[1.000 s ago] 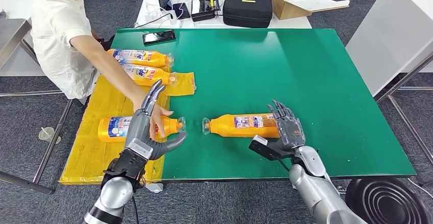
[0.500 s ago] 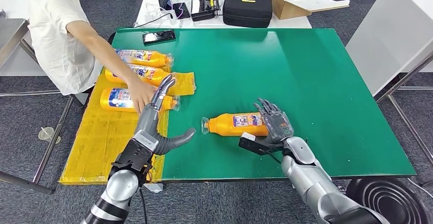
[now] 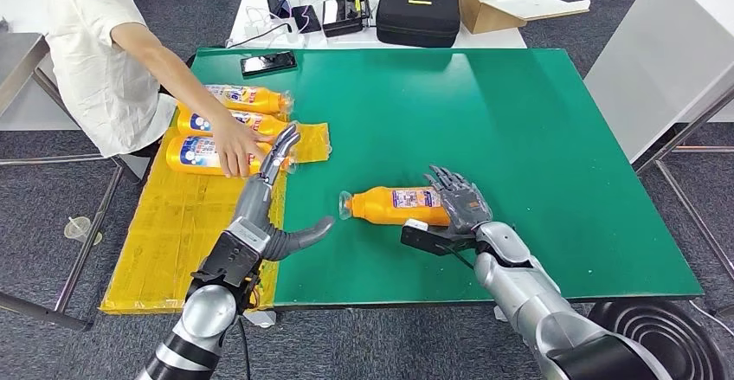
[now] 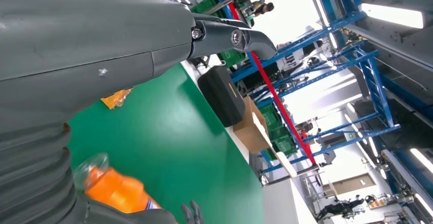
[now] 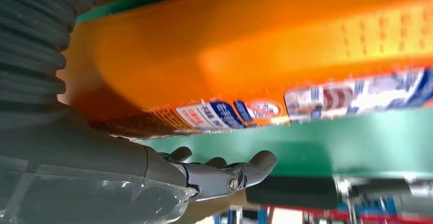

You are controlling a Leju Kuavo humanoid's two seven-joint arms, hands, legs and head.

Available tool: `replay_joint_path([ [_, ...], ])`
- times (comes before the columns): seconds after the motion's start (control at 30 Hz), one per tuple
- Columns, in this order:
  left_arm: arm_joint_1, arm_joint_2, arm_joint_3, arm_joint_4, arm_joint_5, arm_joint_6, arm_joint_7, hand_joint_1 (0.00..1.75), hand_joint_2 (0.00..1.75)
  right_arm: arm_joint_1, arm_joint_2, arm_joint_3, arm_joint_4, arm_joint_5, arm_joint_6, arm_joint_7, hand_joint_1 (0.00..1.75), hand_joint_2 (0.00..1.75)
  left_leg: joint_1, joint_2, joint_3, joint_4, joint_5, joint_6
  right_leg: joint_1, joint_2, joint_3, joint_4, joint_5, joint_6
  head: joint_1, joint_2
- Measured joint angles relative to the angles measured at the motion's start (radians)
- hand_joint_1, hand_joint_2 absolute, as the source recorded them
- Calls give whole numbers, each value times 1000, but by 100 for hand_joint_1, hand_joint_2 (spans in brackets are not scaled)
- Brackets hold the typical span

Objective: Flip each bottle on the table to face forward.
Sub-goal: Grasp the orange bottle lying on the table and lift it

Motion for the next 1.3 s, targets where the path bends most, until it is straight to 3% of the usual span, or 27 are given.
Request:
replay_joint_path([
  [0.17, 3, 1, -2, 1, 9, -2, 0, 0, 175, -50, -23, 41, 19, -4, 122, 71, 175, 175, 0, -2, 2, 0, 1, 1, 0, 0, 2, 0, 0, 1, 0, 0],
  [0.37, 6, 2, -2, 5, 26, -11, 3, 0, 175, -67, -31, 71, 27, -19, 148, 98, 175, 175, 0, -3, 2, 0, 2, 2, 0, -1, 3, 0, 1, 2, 0, 0],
  [0.67, 32, 2, 4, 6, 87, -30, 9, 0, 175, -64, -58, 78, -1, -148, 204, 93, 175, 175, 0, -4, 2, 0, 2, 2, 0, -1, 4, 0, 1, 2, 0, 0],
  [0.73, 35, 1, 4, 6, 100, -34, 4, 0, 175, -55, -65, 75, -14, -215, 222, 39, 175, 175, 0, -4, 3, 0, 2, 2, 0, -1, 4, 0, 1, 2, 0, 0],
  [0.87, 38, 0, 4, 13, 153, -50, -14, 0, 175, 12, -72, 30, -88, -454, 291, -164, 175, 175, 0, -3, 3, 0, 1, 2, 0, 0, 5, 0, 2, 2, 0, 0],
  [1.07, 40, -5, 4, 24, 182, -62, -18, 0, 175, 84, -61, -8, -177, -522, 295, -198, 175, 175, 0, 0, 3, 0, 1, 1, 1, 1, 3, 0, 2, 1, 0, 0],
  [1.17, 49, -10, 8, 26, 250, -84, -7, 0, 175, 123, -46, -29, -228, -553, 243, -236, 175, 175, 1, -1, 1, 0, 1, 1, 1, 0, 3, 0, 1, 1, 0, 0],
  [1.3, 93, -31, 19, 33, 466, -99, 31, 0, 175, 223, 15, -63, -400, -583, 68, -278, 175, 175, 0, 0, -3, 0, 1, 1, 1, 1, -2, 0, 1, 1, 0, 0],
])
